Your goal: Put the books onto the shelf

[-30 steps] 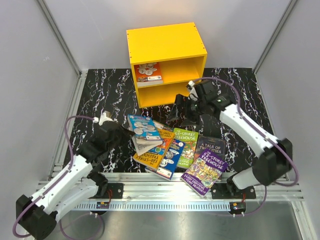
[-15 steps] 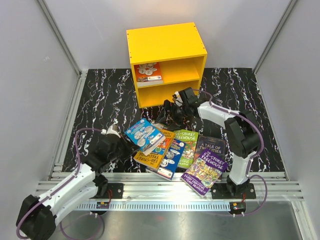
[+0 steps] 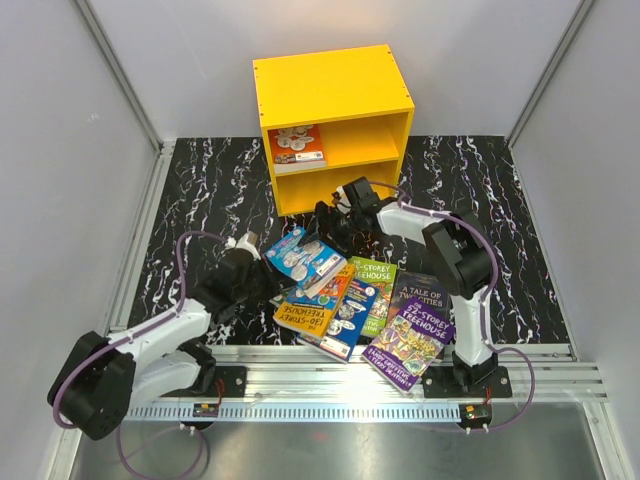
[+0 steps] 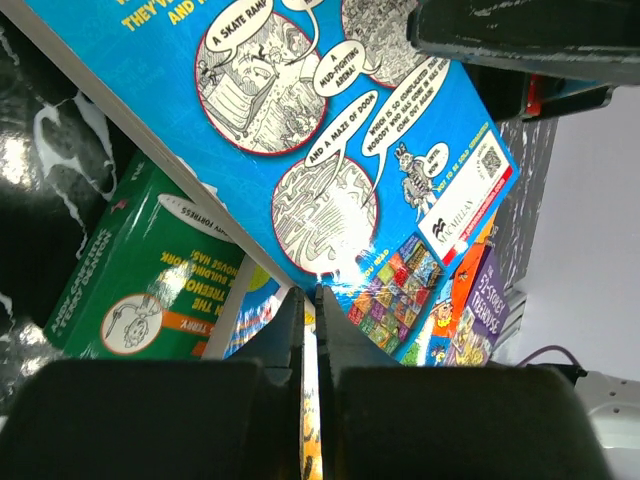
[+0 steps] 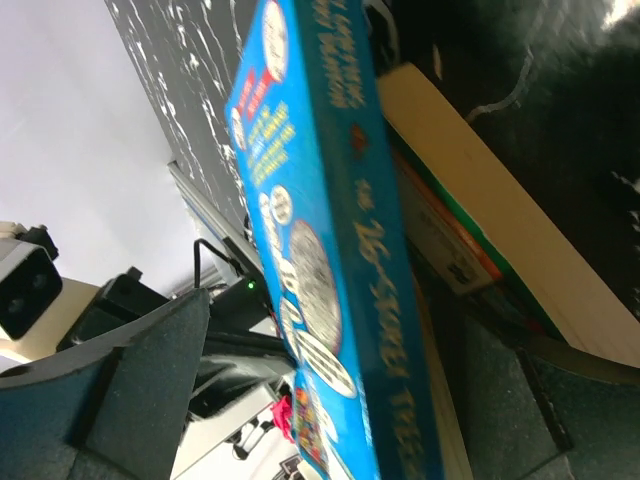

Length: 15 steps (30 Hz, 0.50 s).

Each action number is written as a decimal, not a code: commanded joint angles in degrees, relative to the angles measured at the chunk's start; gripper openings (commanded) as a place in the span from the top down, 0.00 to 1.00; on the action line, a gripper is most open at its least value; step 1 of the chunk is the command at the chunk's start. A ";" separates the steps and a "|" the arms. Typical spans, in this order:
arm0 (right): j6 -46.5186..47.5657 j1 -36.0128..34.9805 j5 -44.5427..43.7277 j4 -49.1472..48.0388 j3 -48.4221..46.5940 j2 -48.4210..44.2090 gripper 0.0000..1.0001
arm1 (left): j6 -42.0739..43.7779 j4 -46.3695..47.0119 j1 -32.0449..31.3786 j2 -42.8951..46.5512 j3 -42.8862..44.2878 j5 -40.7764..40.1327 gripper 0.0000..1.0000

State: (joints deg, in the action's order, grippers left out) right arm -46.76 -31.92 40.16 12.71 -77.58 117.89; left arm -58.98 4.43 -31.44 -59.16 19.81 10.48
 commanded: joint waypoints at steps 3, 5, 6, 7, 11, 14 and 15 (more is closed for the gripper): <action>0.44 -2.00 0.10 0.30 -4.16 0.68 0.00 | 5.89 -2.76 -0.73 -5.43 2.42 4.29 1.00; 1.93 -2.00 -0.52 2.14 -3.98 -0.19 0.00 | 6.07 -2.76 -0.73 -6.49 3.12 4.29 1.00; 2.55 -2.00 -1.65 2.93 -3.72 -1.33 0.00 | 6.24 -2.67 -0.73 -7.46 3.30 4.20 1.00; 3.77 -2.00 -2.10 4.41 -3.46 -1.95 0.00 | 6.42 -2.58 -0.73 -7.90 3.74 4.20 1.00; 5.89 -1.92 -5.09 7.15 -2.23 -5.38 0.02 | 7.39 -3.89 -0.55 -11.32 6.72 3.67 1.00; 7.30 -2.00 -8.07 9.70 -2.22 -8.36 0.03 | 8.53 -5.64 -0.38 -14.58 9.89 3.14 1.00; 7.56 -2.00 -10.08 10.40 -2.48 -8.90 0.03 | 8.79 -5.92 -0.38 -15.89 10.50 3.06 1.00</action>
State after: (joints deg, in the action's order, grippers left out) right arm -41.30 -32.64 33.52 19.99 -79.46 114.72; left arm -53.58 3.51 -31.33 -71.44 28.88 12.47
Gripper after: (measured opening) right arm 0.975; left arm 0.005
